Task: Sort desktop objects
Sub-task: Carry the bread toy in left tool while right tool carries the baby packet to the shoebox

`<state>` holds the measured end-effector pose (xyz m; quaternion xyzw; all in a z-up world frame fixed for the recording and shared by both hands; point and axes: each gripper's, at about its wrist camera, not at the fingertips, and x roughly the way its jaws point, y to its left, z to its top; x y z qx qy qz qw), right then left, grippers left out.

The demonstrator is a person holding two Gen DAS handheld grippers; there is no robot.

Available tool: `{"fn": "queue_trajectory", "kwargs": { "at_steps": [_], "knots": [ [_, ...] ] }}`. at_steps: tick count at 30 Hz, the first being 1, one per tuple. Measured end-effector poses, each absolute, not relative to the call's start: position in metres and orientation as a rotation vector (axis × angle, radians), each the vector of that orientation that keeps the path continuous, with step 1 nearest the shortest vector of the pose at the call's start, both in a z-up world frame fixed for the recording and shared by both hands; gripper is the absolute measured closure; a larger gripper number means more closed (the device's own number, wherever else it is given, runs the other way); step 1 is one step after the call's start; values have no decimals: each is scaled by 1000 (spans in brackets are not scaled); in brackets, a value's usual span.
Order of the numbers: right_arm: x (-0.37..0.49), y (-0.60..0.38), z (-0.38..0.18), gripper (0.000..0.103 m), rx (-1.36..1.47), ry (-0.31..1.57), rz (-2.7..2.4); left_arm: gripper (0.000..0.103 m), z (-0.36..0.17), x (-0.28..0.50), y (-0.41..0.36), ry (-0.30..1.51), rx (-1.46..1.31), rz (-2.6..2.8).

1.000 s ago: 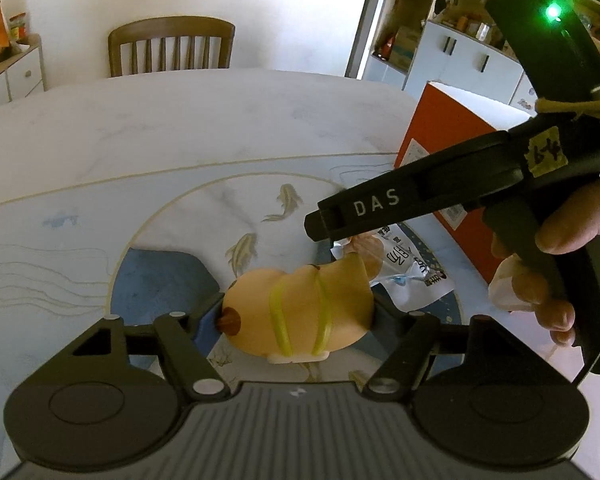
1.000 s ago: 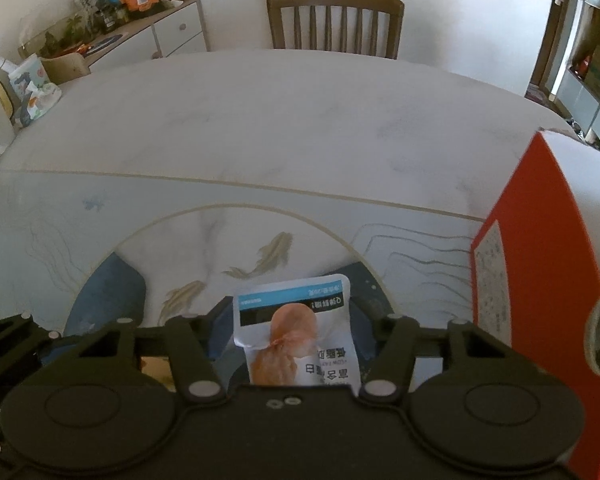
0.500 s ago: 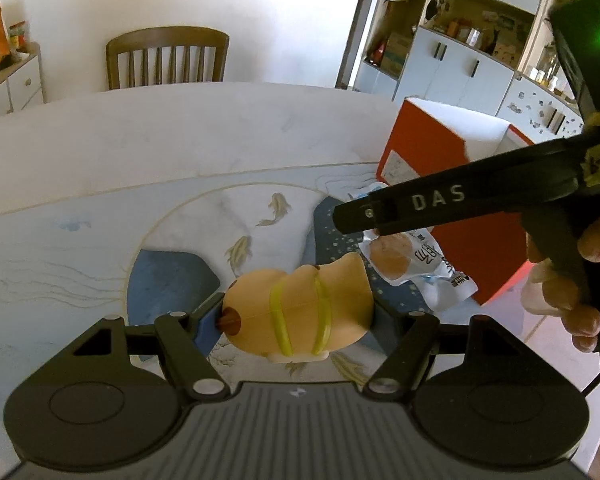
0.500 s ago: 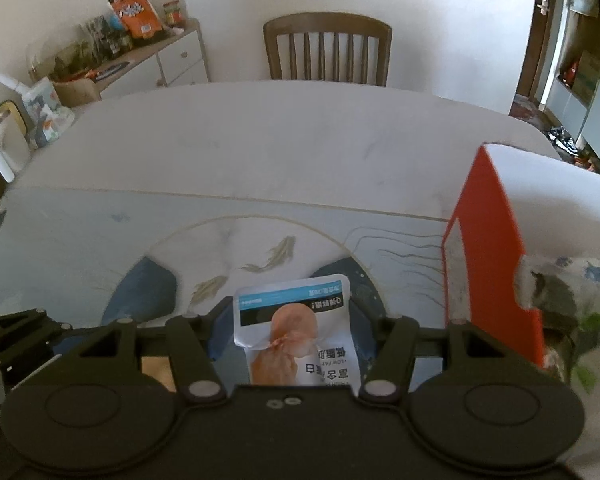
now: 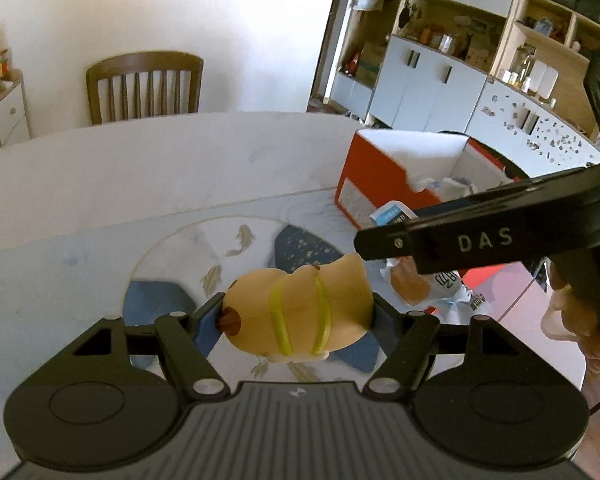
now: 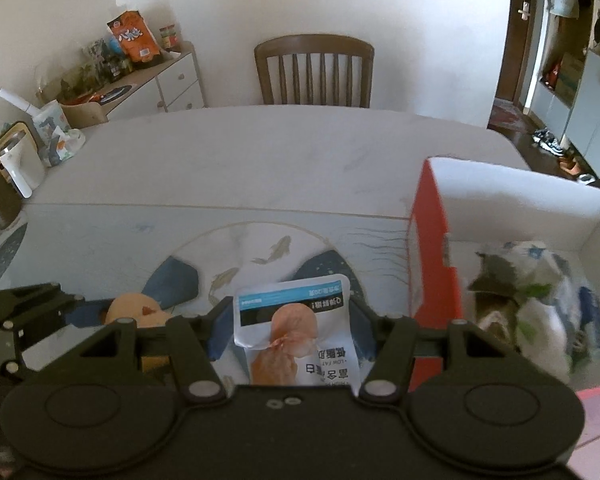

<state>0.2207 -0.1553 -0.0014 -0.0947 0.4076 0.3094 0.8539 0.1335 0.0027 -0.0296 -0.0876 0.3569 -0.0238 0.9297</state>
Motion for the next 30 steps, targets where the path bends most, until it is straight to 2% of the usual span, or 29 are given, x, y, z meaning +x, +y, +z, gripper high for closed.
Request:
{"fn": "queue_trajectory", "kwargs": {
  "at_steps": [17,30],
  "knots": [
    [211,-226,44,44,-162,749,567,29,25,148,-44,656,-120,-143],
    [238,-300,50,44,-118,727,495,29,32,185,-106,661,-75,-197]
  ]
}}
